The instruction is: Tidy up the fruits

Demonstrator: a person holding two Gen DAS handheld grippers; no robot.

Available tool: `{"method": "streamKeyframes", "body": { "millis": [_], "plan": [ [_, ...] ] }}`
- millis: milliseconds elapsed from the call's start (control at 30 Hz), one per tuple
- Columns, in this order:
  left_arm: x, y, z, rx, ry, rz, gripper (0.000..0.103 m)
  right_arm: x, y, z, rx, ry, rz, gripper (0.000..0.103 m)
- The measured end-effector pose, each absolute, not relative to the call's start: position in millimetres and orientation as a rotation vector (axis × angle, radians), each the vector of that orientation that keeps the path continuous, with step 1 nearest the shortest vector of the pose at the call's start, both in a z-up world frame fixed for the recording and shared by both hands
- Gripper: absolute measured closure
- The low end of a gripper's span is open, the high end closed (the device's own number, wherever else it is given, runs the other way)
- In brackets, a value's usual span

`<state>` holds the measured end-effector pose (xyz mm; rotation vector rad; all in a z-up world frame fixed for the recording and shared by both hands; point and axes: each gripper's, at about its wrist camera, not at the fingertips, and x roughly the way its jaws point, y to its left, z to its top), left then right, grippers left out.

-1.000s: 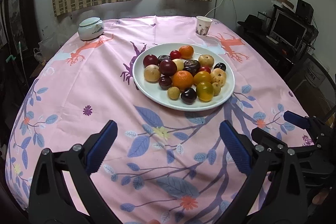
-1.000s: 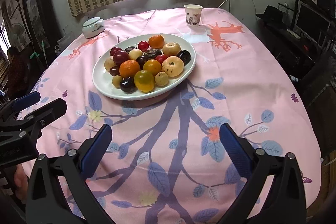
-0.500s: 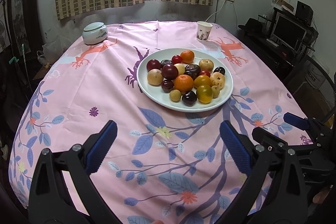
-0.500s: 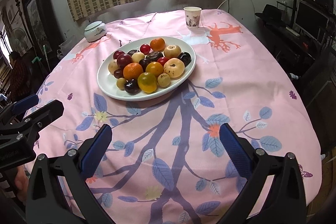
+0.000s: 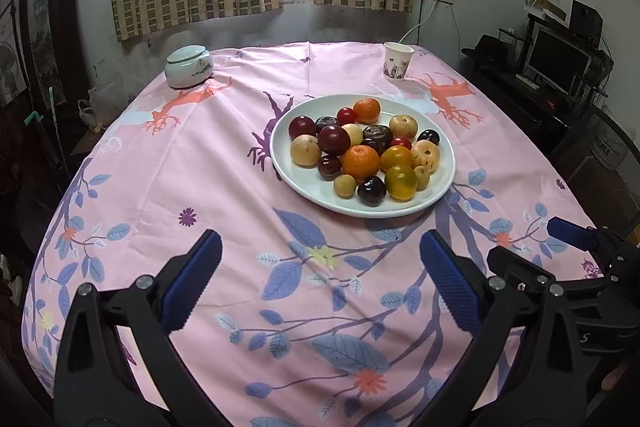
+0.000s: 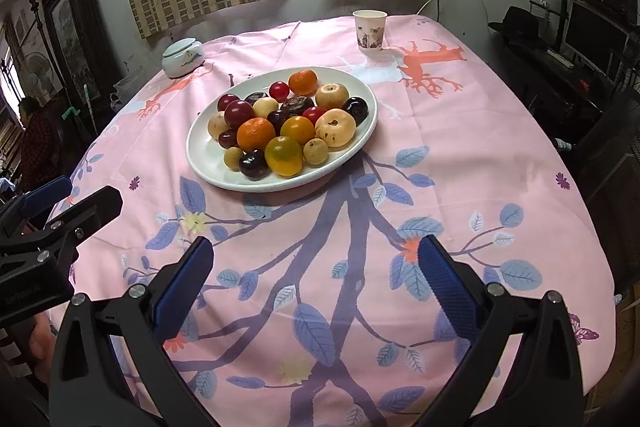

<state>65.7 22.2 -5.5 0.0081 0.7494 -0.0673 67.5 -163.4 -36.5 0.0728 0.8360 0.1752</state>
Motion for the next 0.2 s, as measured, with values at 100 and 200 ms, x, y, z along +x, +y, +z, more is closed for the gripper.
{"method": "streamKeyframes", "body": {
  "millis": [100, 200],
  "plan": [
    [67.3, 24.1, -7.1, 0.0, 0.757, -0.062, 0.002, 67.6, -162.8, -36.8, 0.073, 0.836, 0.175, 0.001],
    [66.8, 25.4, -8.0, -0.007, 0.761, -0.067, 0.002, 67.7, -162.9, -36.7, 0.074, 0.837, 0.176, 0.001]
  ]
}}
